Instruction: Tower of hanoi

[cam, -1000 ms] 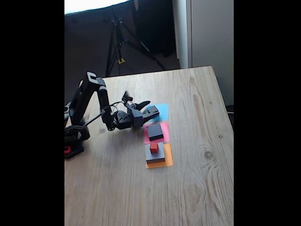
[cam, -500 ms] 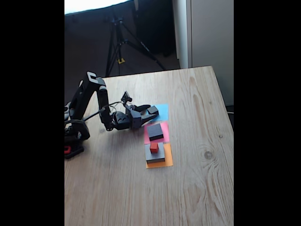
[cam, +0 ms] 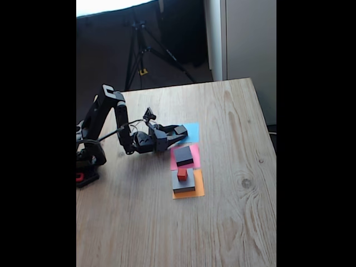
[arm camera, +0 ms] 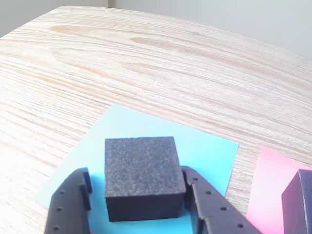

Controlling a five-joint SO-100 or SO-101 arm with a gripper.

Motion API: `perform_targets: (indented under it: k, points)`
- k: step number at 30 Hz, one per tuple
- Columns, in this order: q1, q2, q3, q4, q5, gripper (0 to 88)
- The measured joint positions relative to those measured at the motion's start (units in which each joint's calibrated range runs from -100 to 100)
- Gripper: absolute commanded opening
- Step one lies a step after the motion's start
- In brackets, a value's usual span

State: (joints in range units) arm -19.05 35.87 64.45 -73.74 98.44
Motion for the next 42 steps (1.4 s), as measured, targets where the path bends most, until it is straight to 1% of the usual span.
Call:
perform_targets:
  k: [3,9,16,37,42]
  points:
    - [-0.1,0.0,0.0,-0.1,0.0,14.6]
    - [-0.1,0.0,0.3,-0.6,0.2,13.5]
    - [-0.1,0.0,0.3,-1.6,0.2,10.2]
    - [-0.1,-0.3,0.3,-1.9,0.2,8.4]
    - [-0.1,-5.0,1.4,1.5,0.2,8.6]
